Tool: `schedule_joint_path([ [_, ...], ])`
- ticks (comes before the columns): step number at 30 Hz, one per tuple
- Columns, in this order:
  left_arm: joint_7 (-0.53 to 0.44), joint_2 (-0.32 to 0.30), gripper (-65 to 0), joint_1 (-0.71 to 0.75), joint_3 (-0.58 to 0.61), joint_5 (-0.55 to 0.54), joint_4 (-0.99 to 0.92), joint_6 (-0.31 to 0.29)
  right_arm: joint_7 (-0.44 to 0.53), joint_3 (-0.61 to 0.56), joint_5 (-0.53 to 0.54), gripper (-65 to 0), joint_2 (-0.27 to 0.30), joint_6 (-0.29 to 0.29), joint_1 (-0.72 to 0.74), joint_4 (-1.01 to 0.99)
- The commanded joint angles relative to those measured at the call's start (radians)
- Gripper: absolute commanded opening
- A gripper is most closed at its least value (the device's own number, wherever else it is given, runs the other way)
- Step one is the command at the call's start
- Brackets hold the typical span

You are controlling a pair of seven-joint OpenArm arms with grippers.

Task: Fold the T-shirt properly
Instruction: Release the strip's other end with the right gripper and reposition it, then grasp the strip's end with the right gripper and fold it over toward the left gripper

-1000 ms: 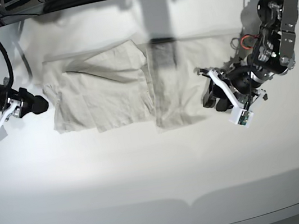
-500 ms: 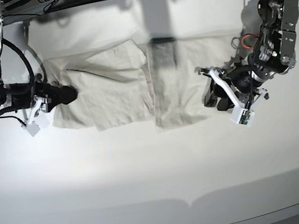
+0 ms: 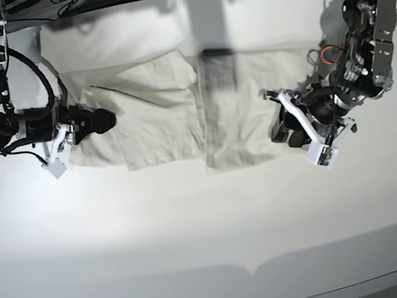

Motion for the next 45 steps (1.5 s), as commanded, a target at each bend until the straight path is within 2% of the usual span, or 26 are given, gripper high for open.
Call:
schedule_joint_path([
  [1,-0.018,-0.007,-44.3,-0.016,-0.006,-0.004,0.019,-0.001,-0.003,0.01,0.001,-32.2,0.029,0.004,0.014,0.011],
  [4,-0.019,-0.007,-44.3,-0.017,-0.006,0.004,0.019,-0.001,-0.013,0.055,0.042,-32.2,0.063,0.004,0.014,0.012],
  [8,-0.02,-0.006,-44.3,-0.017,-0.006,0.004,0.019,-0.001,-0.046,0.141,0.044,-32.2,0.109,0.004,0.014,0.012],
  [12,-0.024,-0.006,-44.3,-0.017,-0.006,0.004,0.019,-0.001,-0.036,0.165,-0.038,-32.2,0.113,0.004,0.013,0.011],
  [16,-0.022,-0.006,-44.3,-0.016,-0.006,0.004,0.019,-0.001,0.027,0.159,-0.208,-32.2,0.066,0.004,0.013,0.011],
  [18,-0.02,-0.006,-44.3,-0.016,-0.006,0.004,0.019,-0.001,0.042,0.159,-0.237,-32.2,0.034,0.004,0.013,0.011],
  [21,-0.019,-0.007,-44.3,-0.016,-0.006,0.004,0.019,-0.001,0.034,0.159,-0.24,-32.2,-0.014,0.004,0.013,0.011],
  [27,-0.021,-0.007,-44.3,-0.017,-0.006,0.004,0.019,-0.001,-0.055,0.159,-0.239,-32.2,-0.094,0.004,0.013,0.011],
  [35,-0.02,-0.007,-44.3,-0.017,-0.006,0.004,0.019,-0.001,-0.06,0.159,-0.24,-32.3,-0.108,0.004,0.013,0.011],
  [36,-0.02,-0.007,-44.3,-0.017,-0.006,0.004,0.019,-0.001,-0.06,0.159,-0.24,-33.1,-0.108,0.004,0.014,0.011],
  [38,-0.019,-0.007,-44.3,-0.017,-0.006,0.004,0.019,-0.001,-0.055,0.159,-0.24,-39.8,-0.101,0.004,0.014,0.011],
  [42,-0.016,-0.015,-44.3,-0.017,-0.006,0.004,0.019,-0.001,0.006,0.159,-0.24,-62.7,-0.058,0.004,0.014,0.011],
  [43,-0.016,-0.021,-44.3,-0.016,-0.006,0.004,0.019,-0.001,0.034,0.159,-0.239,-65.0,-0.043,0.004,0.014,0.011],
  [45,-0.015,-0.035,-44.3,-0.016,-0.006,0.004,0.019,0.0,0.087,0.159,-0.239,-65.0,-0.012,0.004,0.014,0.011],
])
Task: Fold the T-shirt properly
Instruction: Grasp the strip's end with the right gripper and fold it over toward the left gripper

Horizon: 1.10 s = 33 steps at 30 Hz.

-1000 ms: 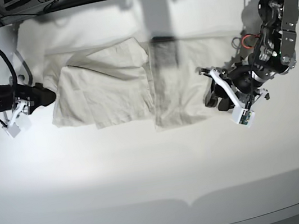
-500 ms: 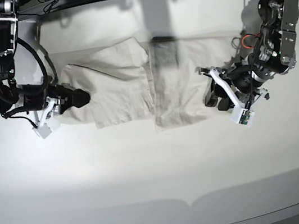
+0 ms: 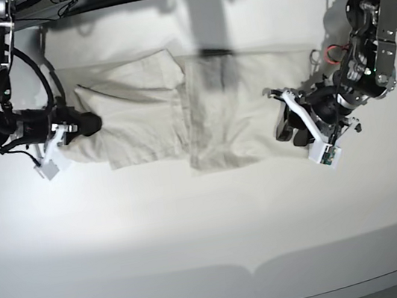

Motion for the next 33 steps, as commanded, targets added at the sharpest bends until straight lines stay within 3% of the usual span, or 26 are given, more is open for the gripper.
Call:
schedule_joint_path([
  [1,-0.018,-0.015,-44.3,-0.016,-0.006,-0.007,0.019,0.0,0.027,0.007,-0.008,-65.0,0.04,-0.005,0.016,0.01],
  [4,-0.019,-0.033,-44.3,-0.016,-0.006,-0.008,0.019,0.0,0.071,0.007,0.026,-65.0,0.094,-0.005,0.016,0.01],
  [8,-0.019,-0.039,-44.3,-0.002,-0.006,-0.008,0.019,0.0,0.042,0.007,0.183,-65.0,0.153,-0.005,0.016,0.01],
  [11,-0.02,-0.039,-44.3,0.018,-0.006,-0.007,0.019,0.0,-0.02,0.006,0.269,-65.0,0.154,-0.005,0.019,0.036],
  [14,-0.02,-0.039,-44.3,0.032,-0.006,-0.007,0.019,0.0,-0.071,0.007,0.301,-65.0,0.115,-0.005,0.021,0.112],
  [18,-0.024,-0.039,-44.3,0.053,-0.006,-0.007,0.019,0.0,-0.114,0.007,0.294,-65.0,0.011,-0.005,0.022,0.258],
  [24,-0.035,-0.039,-44.3,0.061,-0.006,0.005,0.019,0.0,-0.143,0.006,0.291,-65.0,-0.228,-0.005,0.025,0.437],
  [29,-0.035,-0.057,-44.3,0.061,-0.006,0.045,0.019,0.0,-0.1,0.006,0.163,-65.0,-0.402,-0.005,0.048,0.474],
  [33,-0.035,-0.084,-44.3,0.061,-0.006,0.046,0.019,0.0,-0.081,-0.006,0.074,-65.0,-0.499,-0.005,0.066,0.474],
])
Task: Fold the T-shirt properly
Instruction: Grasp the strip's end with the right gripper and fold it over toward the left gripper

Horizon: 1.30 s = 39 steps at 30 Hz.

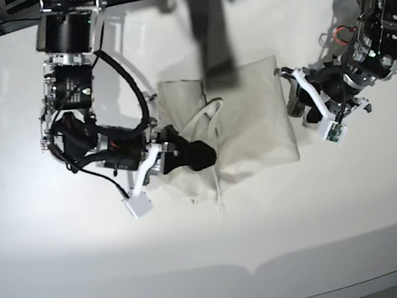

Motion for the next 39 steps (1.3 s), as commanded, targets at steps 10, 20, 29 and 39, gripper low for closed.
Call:
schedule_joint_path([
  [10,-0.025,-0.075,-44.3,-0.016,-0.007,-0.006,0.019,0.0,0.161,-0.193,-0.28,-65.0,-0.117,0.005,0.025,0.018],
  [20,-0.041,-0.085,-44.3,-0.016,-0.007,-0.007,0.019,0.0,0.182,-0.335,-0.308,-55.2,-0.117,0.005,0.024,0.012],
  [29,-0.039,-0.085,-44.3,-0.016,-0.007,-0.007,0.019,0.001,0.218,-0.375,-0.142,-39.6,-0.117,0.005,0.031,0.012],
  [39,-0.035,-0.084,-44.3,-0.016,-0.118,-0.22,0.019,0.002,0.163,-0.3,-0.387,-44.2,-0.117,0.005,0.188,0.013],
])
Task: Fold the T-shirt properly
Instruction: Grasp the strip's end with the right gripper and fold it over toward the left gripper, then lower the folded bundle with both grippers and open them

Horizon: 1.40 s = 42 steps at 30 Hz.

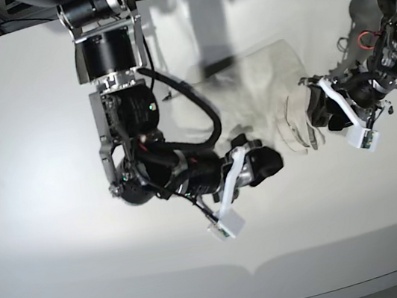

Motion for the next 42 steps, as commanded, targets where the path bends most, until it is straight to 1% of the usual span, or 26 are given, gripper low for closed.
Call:
schedule_joint_path([
  [1,-0.023,-0.015,-44.4,-0.016,-0.027,-0.039,0.02,0.0,0.037,0.004,0.014,-47.5,-0.008,0.007,0.037,0.017],
  [3,-0.02,-0.015,-44.4,-0.016,-0.053,-0.082,0.025,-0.001,0.071,0.015,-0.037,-52.9,0.022,0.007,0.058,0.017],
  [5,-0.02,-0.015,-44.4,-0.016,-0.072,-0.083,0.039,0.0,0.086,0.018,-0.085,-57.6,0.058,0.007,0.066,0.016],
  [7,-0.018,-0.015,-44.4,-0.016,-0.089,-0.098,0.057,0.0,0.098,0.018,-0.101,-62.0,0.088,0.007,0.066,0.015],
  [8,-0.01,-0.015,-44.4,-0.016,-0.091,-0.125,0.064,-0.001,0.098,0.018,-0.101,-64.8,0.1,0.007,0.066,0.012],
  [9,0.007,-0.013,-44.4,-0.016,-0.091,-0.163,0.069,-0.005,0.104,0.018,-0.101,-65.0,0.108,0.007,0.066,0.008],
  [11,0.038,0.002,-44.4,-0.005,-0.091,-0.248,0.072,-0.06,0.138,0.018,-0.109,-65.0,0.116,0.007,0.066,-0.008],
  [12,0.04,0.015,-44.4,0.008,-0.09,-0.276,0.072,-0.085,0.159,0.018,-0.132,-65.0,0.116,0.007,0.066,-0.021],
  [13,0.04,0.034,-45.3,0.026,-0.09,-0.29,0.072,-0.099,0.185,0.016,-0.155,-65.0,0.116,0.007,0.066,-0.039],
  [15,0.031,0.075,-50.0,0.071,-0.088,-0.287,0.071,-0.102,0.245,0.005,-0.192,-65.0,0.116,0.007,0.066,-0.087],
  [16,0.018,0.092,-53.3,0.094,-0.085,-0.273,0.071,-0.102,0.279,-0.004,-0.208,-65.0,0.116,0.007,0.066,-0.114],
  [18,-0.013,0.128,-61.8,0.138,-0.085,-0.211,0.071,-0.101,0.347,-0.026,-0.246,-65.0,0.115,0.007,0.072,-0.166],
  [19,-0.027,0.144,-65.0,0.156,-0.085,-0.183,0.071,-0.101,0.374,-0.04,-0.267,-65.0,0.115,0.007,0.077,-0.189],
  [21,-0.037,0.175,-65.0,0.19,-0.085,-0.14,0.071,-0.101,0.417,-0.062,-0.319,-65.0,0.111,0.007,0.083,-0.23],
  [23,-0.051,0.205,-65.0,0.22,-0.085,-0.097,0.071,-0.101,0.435,-0.077,-0.35,-65.0,0.107,0.007,0.089,-0.27],
  [28,-0.138,0.264,-65.0,0.271,-0.085,0.045,0.063,-0.092,0.433,-0.087,-0.372,-65.0,0.096,0.007,0.087,-0.366],
  [31,-0.179,0.287,-65.0,0.29,-0.085,0.129,0.061,-0.018,0.435,-0.087,-0.426,-65.0,0.1,0.007,0.072,-0.389],
  [34,-0.218,0.29,-65.0,0.297,-0.085,0.151,0.061,0.023,0.434,-0.087,-0.444,-65.0,0.1,0.007,0.056,-0.388],
  [37,-0.216,0.29,-65.0,0.298,-0.085,0.171,0.06,0.047,0.433,-0.087,-0.447,-65.0,0.1,0.007,0.033,-0.388],
  [39,-0.218,0.29,-65.0,0.297,-0.085,0.194,0.045,0.066,0.433,-0.087,-0.467,-65.0,0.102,0.007,0.012,-0.388],
  [42,-0.271,0.29,-65.0,0.294,-0.085,0.209,-0.03,0.076,0.433,-0.087,-0.491,-65.0,0.102,0.007,-0.024,-0.381],
])
